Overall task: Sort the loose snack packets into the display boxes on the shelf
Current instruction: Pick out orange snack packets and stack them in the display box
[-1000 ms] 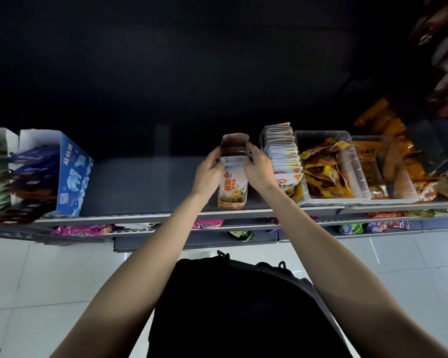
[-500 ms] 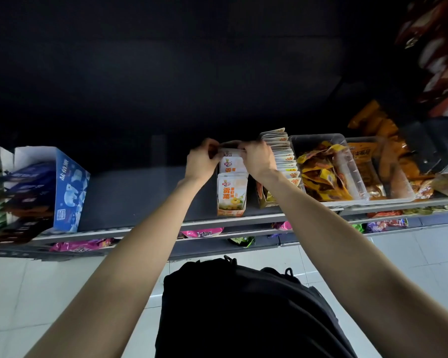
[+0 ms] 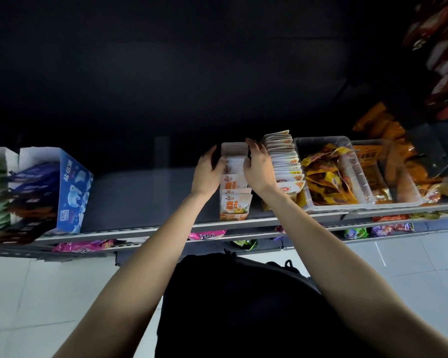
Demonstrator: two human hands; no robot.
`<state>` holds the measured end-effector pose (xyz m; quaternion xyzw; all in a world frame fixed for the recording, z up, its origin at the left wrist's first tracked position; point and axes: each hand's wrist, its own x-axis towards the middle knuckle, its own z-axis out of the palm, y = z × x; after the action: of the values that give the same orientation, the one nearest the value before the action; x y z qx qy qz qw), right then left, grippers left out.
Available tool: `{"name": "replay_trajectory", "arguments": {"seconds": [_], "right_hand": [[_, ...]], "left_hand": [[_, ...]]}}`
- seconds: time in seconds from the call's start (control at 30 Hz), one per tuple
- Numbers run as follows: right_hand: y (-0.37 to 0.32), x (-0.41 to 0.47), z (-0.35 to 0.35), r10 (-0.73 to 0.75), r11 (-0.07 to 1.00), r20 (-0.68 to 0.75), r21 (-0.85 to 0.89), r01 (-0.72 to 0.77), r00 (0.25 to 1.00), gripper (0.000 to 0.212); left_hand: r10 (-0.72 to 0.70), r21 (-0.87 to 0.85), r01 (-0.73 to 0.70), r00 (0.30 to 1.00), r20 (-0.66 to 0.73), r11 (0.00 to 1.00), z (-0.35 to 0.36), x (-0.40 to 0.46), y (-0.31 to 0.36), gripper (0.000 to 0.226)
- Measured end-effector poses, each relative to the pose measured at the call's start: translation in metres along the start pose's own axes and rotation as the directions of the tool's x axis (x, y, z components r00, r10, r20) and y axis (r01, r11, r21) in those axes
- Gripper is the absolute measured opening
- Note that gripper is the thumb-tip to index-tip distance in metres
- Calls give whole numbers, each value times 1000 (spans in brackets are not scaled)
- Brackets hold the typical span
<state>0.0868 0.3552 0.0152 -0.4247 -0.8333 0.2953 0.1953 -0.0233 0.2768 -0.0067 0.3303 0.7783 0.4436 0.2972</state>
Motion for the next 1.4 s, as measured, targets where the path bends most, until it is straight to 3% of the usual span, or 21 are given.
{"name": "replay_trajectory", "arguments": {"seconds": [0.1,0.17,0.27,0.33,0.43,0.53,0.63,0.7,0.77,0.87,0.93,1.07,1.17,1.27,1.4], "right_hand": [[-3,-26,-8,-72,996,-33,53,74,997,44],[-1,-45,-15,-106,994,32,36,105,994,51],[6,-63,-16,-109,993,218,-14,115,970,70],[10,-63,-8,-28,996,270,-77,51,962,77],[9,-53,5,87,987,254,-151,-49,963,76],[4,-43,15,108,974,183,-215,-68,977,69],[1,-42,17,101,971,115,-230,-73,988,62],[4,-48,16,90,984,65,-162,-79,994,62],[6,-52,16,63,996,10,-70,-62,998,63],[7,-50,17,33,994,113,-106,-21,993,64],[8,-46,19,59,977,203,-215,-14,977,69],[7,-35,21,74,891,171,-454,11,982,69],[1,-27,23,107,894,171,-447,-19,980,65],[1,-28,23,85,908,139,-419,-19,987,64],[4,-41,19,57,945,156,-326,-3,986,73]], "left_hand": [[-49,-146,57,997,59,988,-10,-13,-7,49],[-67,-223,93,990,120,970,-16,-22,-16,49],[-96,-154,147,950,295,977,-19,-34,-27,62],[-106,-39,127,934,341,991,-15,-40,-28,78],[-72,115,39,953,293,993,-4,-42,-17,80],[-47,187,8,979,201,982,6,-38,-8,72],[71,255,-84,996,59,963,14,-44,-12,60],[99,221,-85,994,-54,972,15,-49,-15,57],[33,38,-28,990,-134,999,13,-47,-16,62],[-121,-270,91,988,-94,958,11,-39,-14,68],[-122,-213,101,989,-87,972,10,-38,-17,56],[-97,-107,85,988,-120,991,1,-35,-24,33],[-45,-20,43,997,-70,999,1,-30,-20,29],[72,88,-61,989,-127,994,6,-25,-15,24],[174,183,-151,977,-119,971,11,-28,-12,29]]}}
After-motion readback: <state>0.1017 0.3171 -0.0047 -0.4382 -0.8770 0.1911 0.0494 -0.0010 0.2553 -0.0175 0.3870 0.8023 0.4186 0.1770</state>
